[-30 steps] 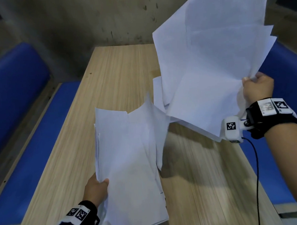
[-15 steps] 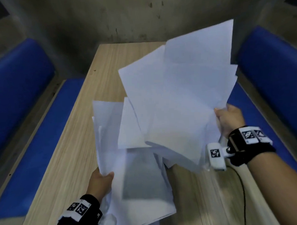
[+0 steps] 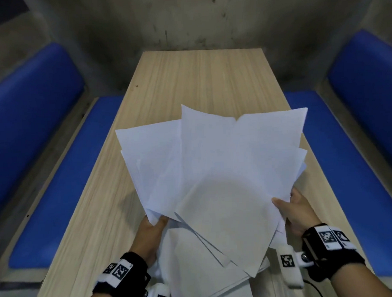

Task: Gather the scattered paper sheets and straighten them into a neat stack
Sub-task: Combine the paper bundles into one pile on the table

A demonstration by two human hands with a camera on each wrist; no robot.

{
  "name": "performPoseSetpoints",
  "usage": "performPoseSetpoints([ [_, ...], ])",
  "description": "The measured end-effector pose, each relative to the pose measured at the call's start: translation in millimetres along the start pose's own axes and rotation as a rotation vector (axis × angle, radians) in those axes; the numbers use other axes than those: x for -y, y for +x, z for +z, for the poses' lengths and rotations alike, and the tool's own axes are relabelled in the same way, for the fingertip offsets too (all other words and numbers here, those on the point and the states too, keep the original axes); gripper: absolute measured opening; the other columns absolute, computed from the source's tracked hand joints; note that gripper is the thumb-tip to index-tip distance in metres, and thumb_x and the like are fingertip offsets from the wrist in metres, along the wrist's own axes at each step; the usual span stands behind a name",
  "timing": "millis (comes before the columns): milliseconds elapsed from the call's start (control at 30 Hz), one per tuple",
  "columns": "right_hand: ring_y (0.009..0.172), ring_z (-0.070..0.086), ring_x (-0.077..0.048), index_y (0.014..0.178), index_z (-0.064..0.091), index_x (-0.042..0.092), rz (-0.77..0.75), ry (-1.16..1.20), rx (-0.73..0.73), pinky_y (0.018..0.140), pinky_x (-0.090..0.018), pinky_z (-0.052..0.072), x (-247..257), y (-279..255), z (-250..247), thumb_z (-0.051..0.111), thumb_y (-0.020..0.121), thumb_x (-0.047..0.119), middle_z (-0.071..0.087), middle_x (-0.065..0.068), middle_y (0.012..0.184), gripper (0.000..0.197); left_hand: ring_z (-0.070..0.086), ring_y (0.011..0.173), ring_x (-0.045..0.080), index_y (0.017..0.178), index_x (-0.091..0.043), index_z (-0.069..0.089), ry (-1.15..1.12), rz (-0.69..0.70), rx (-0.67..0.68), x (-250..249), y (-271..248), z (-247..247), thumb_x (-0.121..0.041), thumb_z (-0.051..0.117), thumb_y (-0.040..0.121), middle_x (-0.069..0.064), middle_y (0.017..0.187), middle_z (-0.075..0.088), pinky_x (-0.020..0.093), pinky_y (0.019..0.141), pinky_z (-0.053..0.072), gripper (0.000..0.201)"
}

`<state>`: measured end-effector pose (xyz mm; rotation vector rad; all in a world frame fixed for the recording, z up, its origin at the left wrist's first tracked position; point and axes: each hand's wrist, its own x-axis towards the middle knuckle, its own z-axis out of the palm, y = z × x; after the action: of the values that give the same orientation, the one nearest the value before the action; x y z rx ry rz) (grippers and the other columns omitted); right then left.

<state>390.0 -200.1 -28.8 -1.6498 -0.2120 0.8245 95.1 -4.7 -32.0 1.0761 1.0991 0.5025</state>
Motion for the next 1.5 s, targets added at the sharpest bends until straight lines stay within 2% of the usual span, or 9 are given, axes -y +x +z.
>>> performPoseSetpoints([
  [200, 0.092, 0.072, -0.022, 0.114, 0.062, 0.015, 0.06, 0.23, 0.138, 0.077, -0.033, 0.059, 1.1, -16.2, -2.2, 0.066, 0.078, 0.002, 0.075, -0.005, 0.105, 0.039, 0.068, 0.101, 0.036, 0.111, -0.011, 0.065, 0.031, -0.039, 0.086, 3.5, -1.1, 6.7, -0.012, 0.056, 0.093, 0.012, 0.094, 0.076, 0.042, 0.08, 0.057, 0.02],
  [300, 0.085, 0.073, -0.018, 0.113, 0.063, 0.01, 0.08, 0.26, 0.055, 0.071, -0.028, 0.06, -4.2, -7.8, 3.2, 0.09, 0.045, 0.028, 0.07, -0.007, 0.107, 0.076, 0.067, 0.099, 0.035, 0.103, -0.011, 0.066, 0.039, -0.023, 0.134, -0.7, -3.1, 11.8, -0.031, 0.063, 0.081, 0.003, 0.079, 0.076, 0.045, 0.088, 0.054, 0.03],
  [467, 0.08, 0.07, -0.015, 0.128, 0.05, -0.004, 0.087, 0.287, -0.06, 0.067, -0.024, 0.058, -5.6, -3.2, -4.2, 0.054, 0.085, -0.011, 0.065, -0.013, 0.107, 0.043, 0.067, 0.1, 0.041, 0.115, -0.013, 0.064, -0.059, -0.044, 0.129, 4.6, 4.5, 0.1, -0.027, 0.063, 0.089, 0.013, 0.091, 0.076, 0.049, 0.08, 0.057, 0.03],
  [633, 0.086, 0.063, -0.031, 0.107, 0.057, -0.009, 0.161, 0.193, -0.141, 0.054, -0.025, 0.059, -10.3, -10.0, -13.8, 0.054, 0.088, -0.007, 0.06, -0.024, 0.117, 0.02, 0.072, 0.097, 0.028, 0.116, -0.02, 0.063, -0.147, -0.031, 0.117, 12.3, 7.3, -11.0, -0.069, 0.079, 0.044, 0.008, 0.106, 0.076, 0.038, 0.076, 0.059, 0.089],
  [800, 0.107, 0.06, -0.037, 0.114, 0.057, -0.002, 0.107, 0.139, -0.096, 0.084, -0.035, 0.052, -19.5, -24.6, -3.1, 0.067, 0.08, -0.001, 0.061, -0.023, 0.122, 0.036, 0.074, 0.089, 0.018, 0.111, -0.023, 0.064, -0.098, 0.044, 0.084, 17.9, 4.5, 4.0, -0.038, 0.061, 0.085, -0.004, 0.095, 0.078, 0.03, 0.068, 0.059, 0.031],
  [900, 0.101, 0.063, -0.03, 0.104, 0.062, 0.014, 0.124, 0.112, -0.011, 0.091, -0.043, 0.051, -22.7, -28.8, 1.3, 0.093, 0.038, 0.036, 0.066, -0.013, 0.114, 0.076, 0.074, 0.088, 0.015, 0.106, -0.023, 0.066, -0.092, 0.044, 0.036, 13.5, 5.6, 11.4, -0.021, 0.056, 0.093, -0.004, 0.095, 0.078, 0.026, 0.067, 0.059, 0.017],
  [1067, 0.084, 0.067, -0.019, 0.124, 0.053, 0.012, 0.145, 0.2, -0.04, 0.058, -0.024, 0.058, -13.7, -18.9, -3.1, 0.048, 0.095, 0.007, 0.065, -0.007, 0.111, 0.03, 0.071, 0.1, 0.03, 0.122, -0.01, 0.061, -0.123, -0.012, -0.009, 15.2, 12.2, -0.1, -0.021, 0.058, 0.093, 0.013, 0.112, 0.073, 0.034, 0.071, 0.059, 0.031],
  [1333, 0.102, 0.058, -0.031, 0.119, 0.056, 0.008, 0.117, 0.105, -0.259, 0.096, -0.044, 0.044, 6.0, 10.7, -8.4, 0.048, 0.095, 0.008, 0.06, -0.011, 0.114, 0.025, 0.075, 0.084, 0.021, 0.109, -0.014, 0.066, -0.122, -0.033, -0.025, 19.6, 10.4, -16.5, -0.024, 0.058, 0.092, 0.006, 0.097, 0.078, 0.031, 0.062, 0.059, 0.021],
  [1500, 0.078, 0.056, -0.032, 0.083, 0.055, 0.012, 0.129, -0.022, -0.471, 0.074, -0.041, 0.05, 29.0, 30.6, -41.6, 0.053, 0.092, 0.019, 0.057, -0.019, 0.097, 0.012, 0.075, 0.077, 0.019, 0.106, -0.014, 0.066, -0.108, -0.049, -0.068, 19.6, 12.6, -38.5, -0.021, 0.057, 0.093, 0.005, 0.091, 0.078, 0.03, 0.058, 0.059, 0.018],
])
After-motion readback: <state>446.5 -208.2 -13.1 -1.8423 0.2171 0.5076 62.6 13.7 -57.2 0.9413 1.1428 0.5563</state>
